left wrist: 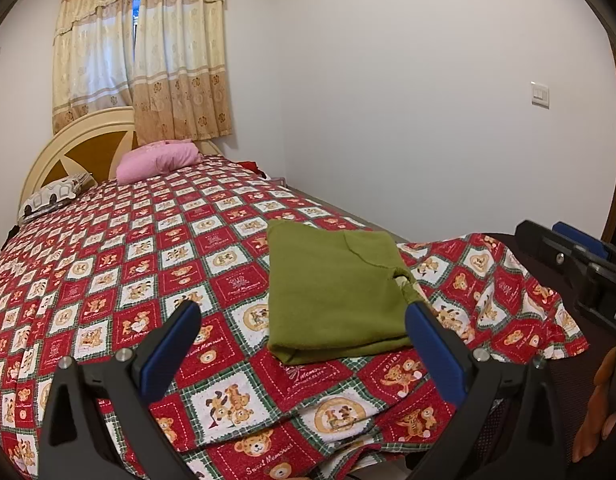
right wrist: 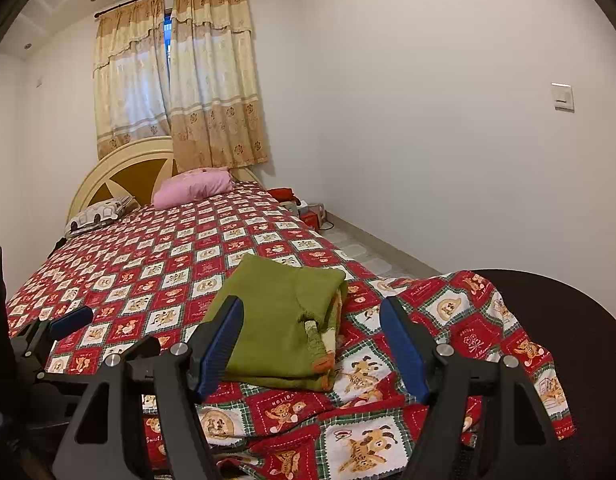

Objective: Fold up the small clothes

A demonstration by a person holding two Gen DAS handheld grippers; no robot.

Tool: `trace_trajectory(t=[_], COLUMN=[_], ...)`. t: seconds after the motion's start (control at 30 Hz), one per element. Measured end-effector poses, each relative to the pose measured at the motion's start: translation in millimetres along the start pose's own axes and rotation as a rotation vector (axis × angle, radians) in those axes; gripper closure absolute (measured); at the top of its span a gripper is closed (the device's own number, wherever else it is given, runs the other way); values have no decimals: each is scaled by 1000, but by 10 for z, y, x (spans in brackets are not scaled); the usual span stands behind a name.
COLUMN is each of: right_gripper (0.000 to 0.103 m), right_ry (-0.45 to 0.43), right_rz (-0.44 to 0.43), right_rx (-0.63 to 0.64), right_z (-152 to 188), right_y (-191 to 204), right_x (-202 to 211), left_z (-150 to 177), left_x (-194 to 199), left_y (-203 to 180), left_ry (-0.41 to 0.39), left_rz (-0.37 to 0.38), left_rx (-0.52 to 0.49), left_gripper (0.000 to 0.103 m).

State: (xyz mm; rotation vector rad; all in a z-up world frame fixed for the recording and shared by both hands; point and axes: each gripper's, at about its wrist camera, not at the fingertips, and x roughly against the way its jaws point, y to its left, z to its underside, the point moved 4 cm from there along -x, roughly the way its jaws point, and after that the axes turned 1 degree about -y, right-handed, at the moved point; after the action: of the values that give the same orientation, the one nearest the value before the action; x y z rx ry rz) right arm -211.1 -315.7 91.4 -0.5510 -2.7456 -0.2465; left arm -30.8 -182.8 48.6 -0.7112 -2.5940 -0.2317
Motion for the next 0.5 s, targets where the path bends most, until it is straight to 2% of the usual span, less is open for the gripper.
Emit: trace_trajectory(t=[0.5], right_gripper=[32], right_ry=[-1], right_rz=[0], right_rx=[1], right_z=[-4], right_y=[-11], right_x=[-8], left_z=[15], left_x=[-3], left_y=[41], left_ry=[1], left_rz=[-19], left_rx=[0], left_gripper=[0])
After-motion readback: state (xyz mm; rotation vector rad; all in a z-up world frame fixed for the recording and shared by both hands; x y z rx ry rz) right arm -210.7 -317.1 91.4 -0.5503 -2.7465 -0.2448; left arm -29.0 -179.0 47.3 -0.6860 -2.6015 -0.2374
